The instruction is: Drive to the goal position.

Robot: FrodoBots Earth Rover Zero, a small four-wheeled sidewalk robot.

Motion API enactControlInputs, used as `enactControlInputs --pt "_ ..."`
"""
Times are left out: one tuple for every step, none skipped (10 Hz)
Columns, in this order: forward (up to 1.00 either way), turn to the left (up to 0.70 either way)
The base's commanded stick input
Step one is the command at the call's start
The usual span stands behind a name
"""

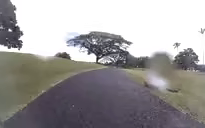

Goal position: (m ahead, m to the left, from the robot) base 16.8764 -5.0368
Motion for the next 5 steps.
enactControlInputs --pt "0.00 0.00" --pt "0.00 0.00" --pt "0.00 0.00" --pt "0.00 0.00" --pt "0.00 0.00"
